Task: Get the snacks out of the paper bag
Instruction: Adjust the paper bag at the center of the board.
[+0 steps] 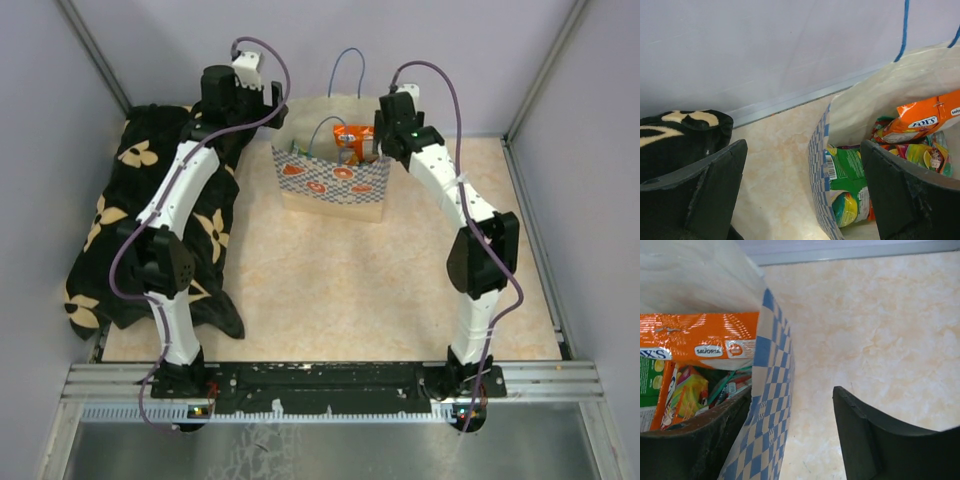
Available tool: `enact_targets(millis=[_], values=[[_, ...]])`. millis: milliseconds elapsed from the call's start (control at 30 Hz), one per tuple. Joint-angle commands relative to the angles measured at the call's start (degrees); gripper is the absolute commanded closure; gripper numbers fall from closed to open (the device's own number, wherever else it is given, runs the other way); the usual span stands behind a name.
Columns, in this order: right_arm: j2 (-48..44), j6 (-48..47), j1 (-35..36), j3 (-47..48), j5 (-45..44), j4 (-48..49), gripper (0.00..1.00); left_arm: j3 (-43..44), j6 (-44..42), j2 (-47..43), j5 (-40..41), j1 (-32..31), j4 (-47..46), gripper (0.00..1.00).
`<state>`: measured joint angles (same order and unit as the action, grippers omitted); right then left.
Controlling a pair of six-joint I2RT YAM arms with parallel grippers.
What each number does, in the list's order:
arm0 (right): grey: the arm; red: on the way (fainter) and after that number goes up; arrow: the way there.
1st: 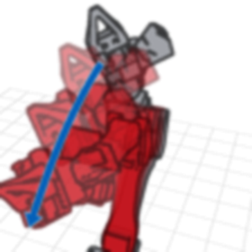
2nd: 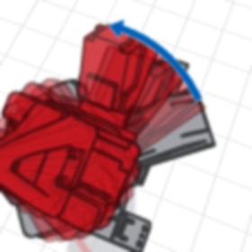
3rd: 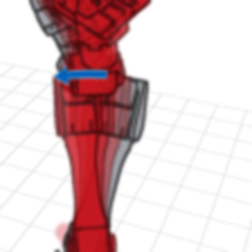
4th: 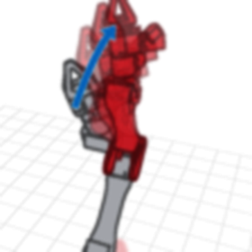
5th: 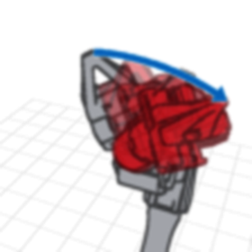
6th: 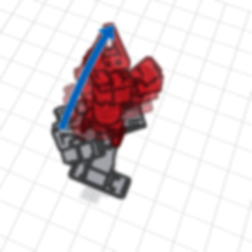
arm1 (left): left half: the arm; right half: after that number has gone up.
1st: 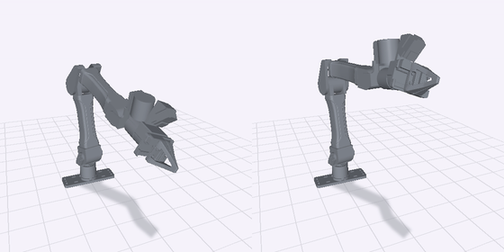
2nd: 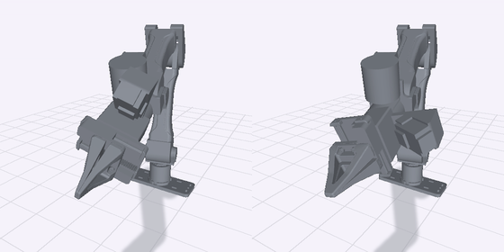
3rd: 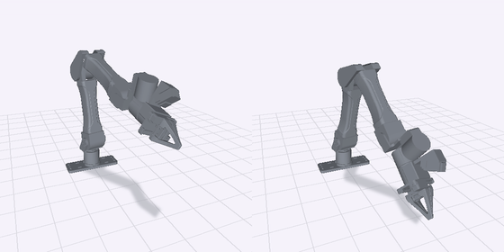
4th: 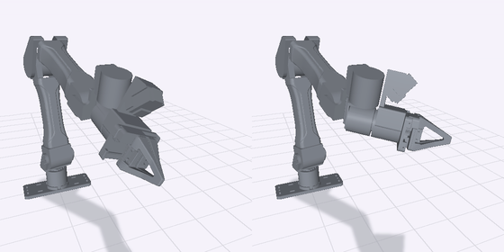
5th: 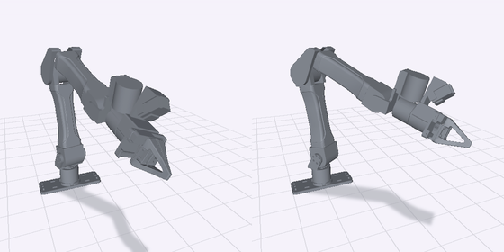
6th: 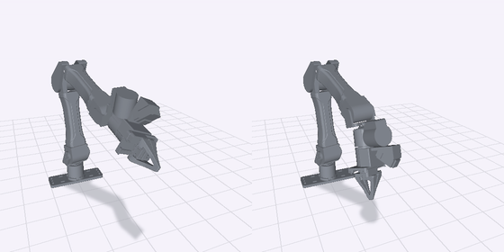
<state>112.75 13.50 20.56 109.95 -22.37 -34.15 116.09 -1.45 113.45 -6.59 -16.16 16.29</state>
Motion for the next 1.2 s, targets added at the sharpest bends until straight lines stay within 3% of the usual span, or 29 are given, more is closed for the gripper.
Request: enact_targets(millis=[0,200,333,400,467,567,633,667,800,1167], values=[[-6.51,-0.90,-0.51,-0.44,-2.08,2.41,0.39,0.03,-3.99,-0.04,-2.67,-0.95,2.28,0.00],[-6.22,-2.38,-0.68,0.68,-0.69,1.00,0.41,6.11,-4.46,5.56,-1.48,-1.74,5.92,0.00],[-6.09,-2.92,-0.86,0.70,0.04,0.43,0.43,10.30,-7.28,9.50,5.89,-2.05,9.68,0.00],[-6.22,-3.01,-0.87,0.70,-0.03,0.19,0.49,10.57,-8.36,10.29,6.40,-2.12,10.33,0.07],[-6.76,-2.80,-0.85,0.65,0.18,0.08,0.54,10.51,-9.15,10.47,4.60,-2.12,11.07,0.26],[-7.75,-2.47,-0.87,0.36,0.93,0.05,0.66,9.73,-8.78,9.85,3.91,-2.21,11.18,0.75],[-8.37,-2.19,-0.87,0.19,1.00,-0.31,0.72,9.01,-7.95,9.06,3.70,-2.21,11.24,0.96],[-8.86,-2.09,-0.87,-0.01,0.96,-0.59,0.78,8.71,-7.50,8.50,3.55,-2.21,11.60,1.00],[-12.76,-1.19,-0.86,-3.23,1.60,-0.38,0.99,4.50,-4.79,3.13,2.51,-2.63,13.21,1.00],[-28.39,-0.35,2.30,-14.78,4.65,-1.34,1.00,-16.04,-1.20,-20.39,9.04,-8.49,15.70,1.00]])
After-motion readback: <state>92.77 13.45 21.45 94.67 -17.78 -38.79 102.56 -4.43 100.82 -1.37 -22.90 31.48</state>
